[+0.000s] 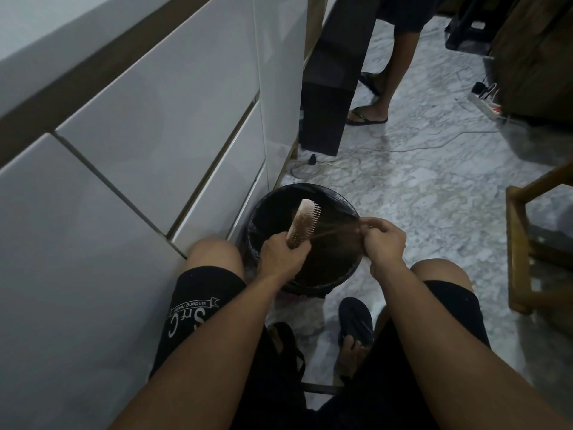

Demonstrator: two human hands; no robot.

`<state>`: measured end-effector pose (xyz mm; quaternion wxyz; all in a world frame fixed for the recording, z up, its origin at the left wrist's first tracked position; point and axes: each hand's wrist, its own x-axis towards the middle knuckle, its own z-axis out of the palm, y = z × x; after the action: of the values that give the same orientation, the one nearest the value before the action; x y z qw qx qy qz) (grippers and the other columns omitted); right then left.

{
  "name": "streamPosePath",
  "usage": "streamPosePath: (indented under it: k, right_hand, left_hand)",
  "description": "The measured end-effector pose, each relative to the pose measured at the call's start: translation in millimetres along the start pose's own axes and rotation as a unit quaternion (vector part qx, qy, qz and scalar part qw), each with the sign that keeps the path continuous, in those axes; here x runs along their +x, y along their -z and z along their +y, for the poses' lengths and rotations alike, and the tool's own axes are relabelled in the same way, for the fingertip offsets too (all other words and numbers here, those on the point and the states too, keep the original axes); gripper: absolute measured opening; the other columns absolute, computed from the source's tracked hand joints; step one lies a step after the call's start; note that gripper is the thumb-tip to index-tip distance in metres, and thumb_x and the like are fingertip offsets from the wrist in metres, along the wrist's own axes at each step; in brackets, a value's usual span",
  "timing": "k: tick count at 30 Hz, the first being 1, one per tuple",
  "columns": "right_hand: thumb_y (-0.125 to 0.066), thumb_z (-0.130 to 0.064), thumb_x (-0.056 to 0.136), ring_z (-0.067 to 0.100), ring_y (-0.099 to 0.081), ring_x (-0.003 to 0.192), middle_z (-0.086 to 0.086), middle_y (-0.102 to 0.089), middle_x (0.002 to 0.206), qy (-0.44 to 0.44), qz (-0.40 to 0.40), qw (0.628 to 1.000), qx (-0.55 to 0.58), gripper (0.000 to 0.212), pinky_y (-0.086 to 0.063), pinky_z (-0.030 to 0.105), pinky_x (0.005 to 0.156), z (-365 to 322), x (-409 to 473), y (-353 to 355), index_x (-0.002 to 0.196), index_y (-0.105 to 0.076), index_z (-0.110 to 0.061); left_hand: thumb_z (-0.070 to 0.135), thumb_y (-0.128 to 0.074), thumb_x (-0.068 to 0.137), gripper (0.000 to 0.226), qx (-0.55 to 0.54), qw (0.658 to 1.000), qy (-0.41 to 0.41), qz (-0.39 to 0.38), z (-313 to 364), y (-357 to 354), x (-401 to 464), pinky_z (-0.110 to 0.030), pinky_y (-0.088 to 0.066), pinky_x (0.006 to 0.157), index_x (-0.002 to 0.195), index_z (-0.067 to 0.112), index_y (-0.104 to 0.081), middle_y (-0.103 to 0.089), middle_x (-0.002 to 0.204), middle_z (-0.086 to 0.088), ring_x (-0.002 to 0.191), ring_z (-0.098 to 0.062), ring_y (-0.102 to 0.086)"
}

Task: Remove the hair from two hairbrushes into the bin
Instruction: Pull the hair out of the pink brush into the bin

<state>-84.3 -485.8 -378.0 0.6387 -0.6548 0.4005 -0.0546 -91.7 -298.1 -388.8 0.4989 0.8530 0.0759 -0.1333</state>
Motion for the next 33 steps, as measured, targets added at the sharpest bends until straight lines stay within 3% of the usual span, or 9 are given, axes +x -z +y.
streamPosePath:
  k: [4,8,11,13,17,23,29,31,33]
  right_hand:
    - [-0.054,0.009,0.081,0.028,-0.068,0.083,0.012,-0.072,0.089,-0.019,0.003,1.0,0.024,0.032,-0.06,0.039,0.075,-2,-1,2,0.073,-0.072,-0.016]
    - [-0.068,-0.002,0.075,0.028,-0.07,0.085,0.013,-0.075,0.089,-0.023,-0.138,0.99,0.014,0.016,-0.058,0.044,0.085,-5,-8,0,0.085,-0.073,-0.012]
    - [-0.083,-0.033,0.062,0.026,-0.07,0.094,0.009,-0.075,0.097,0.0,-0.216,0.974,-0.065,0.041,-0.055,0.045,0.091,-2,-14,0,0.098,-0.071,-0.017]
    - [-0.086,-0.039,0.063,0.019,-0.068,0.096,0.003,-0.072,0.101,0.024,-0.235,0.964,-0.126,0.051,-0.055,0.038,0.088,-1,-20,-3,0.104,-0.067,-0.016]
    - [-0.081,-0.015,0.076,0.011,-0.061,0.088,-0.004,-0.066,0.094,0.062,-0.194,0.963,-0.175,0.032,-0.052,0.031,0.085,-3,-24,-6,0.103,-0.066,-0.009]
    - [-0.078,-0.003,0.075,0.017,-0.064,0.083,-0.001,-0.066,0.084,0.032,-0.097,0.992,-0.078,0.024,-0.057,0.036,0.082,-1,-12,-4,0.097,-0.068,-0.003]
    - [-0.071,0.001,0.071,0.028,-0.07,0.088,0.01,-0.072,0.091,-0.018,0.029,0.999,0.007,0.019,-0.061,0.045,0.079,4,7,3,0.078,-0.068,-0.017]
    - [-0.066,0.004,0.072,0.028,-0.07,0.09,0.011,-0.072,0.092,-0.028,0.043,0.998,0.029,0.022,-0.061,0.044,0.08,4,10,4,0.078,-0.067,-0.017]
    - [-0.062,0.005,0.075,0.028,-0.069,0.093,0.01,-0.072,0.095,-0.021,0.008,0.999,0.031,0.024,-0.06,0.041,0.08,3,6,2,0.083,-0.068,-0.017]
  left_hand:
    - [0.037,-0.065,0.085,0.028,-0.004,0.999,0.022,-0.025,-2,-1,1,-0.038,-0.058,0.071,0.094,0.012,-0.071,-0.07,0.081,-0.006,0.075,-0.022,-0.067]
    - [0.033,-0.065,0.085,0.021,-0.032,0.995,0.058,-0.073,5,-1,-2,-0.023,-0.046,0.044,0.09,0.012,-0.068,-0.064,0.07,-0.006,0.049,-0.018,-0.058]
    - [0.024,-0.058,0.082,0.012,-0.056,0.991,0.062,-0.106,7,-3,-5,-0.025,-0.042,0.041,0.083,0.012,-0.062,-0.062,0.068,-0.01,0.044,-0.022,-0.053]
    - [0.025,-0.053,0.079,0.017,-0.063,0.989,0.053,-0.126,6,-5,-6,-0.026,-0.041,0.041,0.087,0.01,-0.059,-0.062,0.071,-0.014,0.043,-0.023,-0.052]
    - [0.02,-0.05,0.085,0.016,-0.074,0.989,0.051,-0.118,6,-6,-4,-0.024,-0.039,0.039,0.086,0.007,-0.058,-0.062,0.07,-0.014,0.039,-0.022,-0.05]
    - [0.022,-0.047,0.09,0.018,-0.129,0.985,0.084,-0.076,6,-5,1,-0.027,-0.038,0.041,0.08,0.011,-0.058,-0.062,0.069,-0.011,0.04,-0.016,-0.048]
    - [0.022,-0.045,0.093,0.025,-0.214,0.964,0.137,-0.073,11,-1,4,-0.027,-0.036,0.042,0.097,0.004,-0.061,-0.063,0.075,-0.015,0.042,-0.021,-0.048]
    - [0.025,-0.043,0.092,0.03,-0.228,0.959,0.144,-0.084,10,-1,3,-0.027,-0.035,0.042,0.099,0.003,-0.062,-0.063,0.079,-0.016,0.042,-0.022,-0.048]
    - [0.028,-0.041,0.095,0.033,-0.219,0.961,0.143,-0.094,8,-2,2,-0.027,-0.036,0.042,0.104,0.005,-0.062,-0.063,0.086,-0.017,0.043,-0.021,-0.049]
